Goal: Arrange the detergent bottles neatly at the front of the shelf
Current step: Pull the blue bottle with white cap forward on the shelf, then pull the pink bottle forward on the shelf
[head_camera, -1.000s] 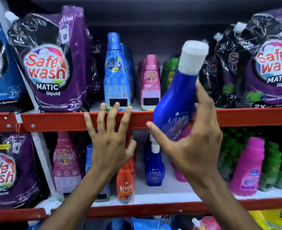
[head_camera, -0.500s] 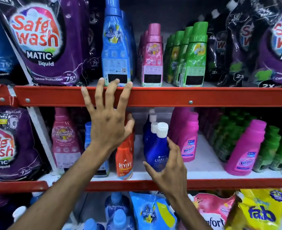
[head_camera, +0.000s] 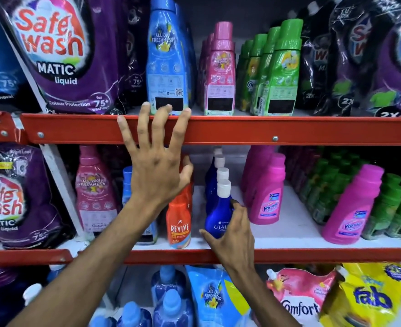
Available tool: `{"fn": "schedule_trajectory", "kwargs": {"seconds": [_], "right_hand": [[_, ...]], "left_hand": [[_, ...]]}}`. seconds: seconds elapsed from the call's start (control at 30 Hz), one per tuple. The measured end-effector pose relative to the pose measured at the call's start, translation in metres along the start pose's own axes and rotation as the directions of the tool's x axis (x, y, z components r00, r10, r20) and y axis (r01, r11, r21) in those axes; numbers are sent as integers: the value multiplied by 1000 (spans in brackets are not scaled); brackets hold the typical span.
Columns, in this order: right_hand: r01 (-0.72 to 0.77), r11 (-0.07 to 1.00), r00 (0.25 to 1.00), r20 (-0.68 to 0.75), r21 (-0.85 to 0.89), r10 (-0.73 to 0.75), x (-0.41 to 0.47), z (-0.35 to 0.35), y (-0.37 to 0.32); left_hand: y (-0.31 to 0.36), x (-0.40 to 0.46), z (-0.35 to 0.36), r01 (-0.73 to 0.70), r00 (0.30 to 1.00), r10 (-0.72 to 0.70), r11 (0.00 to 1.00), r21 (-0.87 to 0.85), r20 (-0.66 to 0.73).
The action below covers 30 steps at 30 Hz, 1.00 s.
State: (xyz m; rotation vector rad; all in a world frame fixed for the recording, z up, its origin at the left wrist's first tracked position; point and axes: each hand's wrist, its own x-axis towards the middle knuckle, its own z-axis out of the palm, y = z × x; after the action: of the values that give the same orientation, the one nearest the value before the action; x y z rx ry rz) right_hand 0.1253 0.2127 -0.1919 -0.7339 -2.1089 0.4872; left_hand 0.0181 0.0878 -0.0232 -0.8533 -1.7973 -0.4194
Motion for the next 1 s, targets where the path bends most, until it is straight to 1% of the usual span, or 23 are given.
{"fn": "schedule_trajectory", "kwargs": {"seconds": [0.1, 0.2, 0.27, 0.33, 0.4, 0.5, 0.57, 0.67, 0.73, 0.8, 0.87, 1.0], "right_hand": [[6, 1000, 1000, 10, -4, -6, -3, 0, -1], [23, 1000, 1000, 13, 1, -23, -6, -6, 0], [52, 999, 998, -23, 15, -52, -10, -15, 3], [81, 996, 993, -90, 37, -78, -14, -27, 11], [90, 995, 984, -160, 37, -83, -18, -41, 27], [25, 1000, 964, -264, 12, -21, -19, -62, 63], [-51, 999, 946, -321, -10, 45, -18, -75, 89], [-179, 983, 907, -393, -33, 152, -10, -95, 124], [-260, 965, 877, -428, -37, 220, -4, -106, 146], [-333, 943, 851, -438, -21, 291, 3, -114, 165], [-385, 923, 839, -420, -10, 346, 11, -120, 179], [-432, 902, 843, -359, -5, 401, 27, -125, 198]], "left_hand": [[2, -1, -2, -2, 1000, 2, 1000, -9, 27], [10, -4, -9, 41, 997, -37, 998, -53, 70], [22, -14, -16, 79, 995, -71, 989, -129, 66], [40, -33, -20, 69, 998, -64, 969, -237, 29], [64, -60, -18, 3, 1000, -2, 932, -363, 3], [103, -104, -3, -95, 986, 151, 851, -517, 68], [127, -129, 10, -122, 950, 266, 798, -590, 164], [152, -155, 29, -116, 844, 405, 779, -617, 352], [162, -166, 39, -97, 768, 447, 789, -606, 459], [167, -176, 47, -86, 715, 463, 801, -592, 523], [168, -184, 53, -94, 690, 465, 818, -568, 555], [164, -194, 62, -114, 680, 457, 838, -534, 574]]}}
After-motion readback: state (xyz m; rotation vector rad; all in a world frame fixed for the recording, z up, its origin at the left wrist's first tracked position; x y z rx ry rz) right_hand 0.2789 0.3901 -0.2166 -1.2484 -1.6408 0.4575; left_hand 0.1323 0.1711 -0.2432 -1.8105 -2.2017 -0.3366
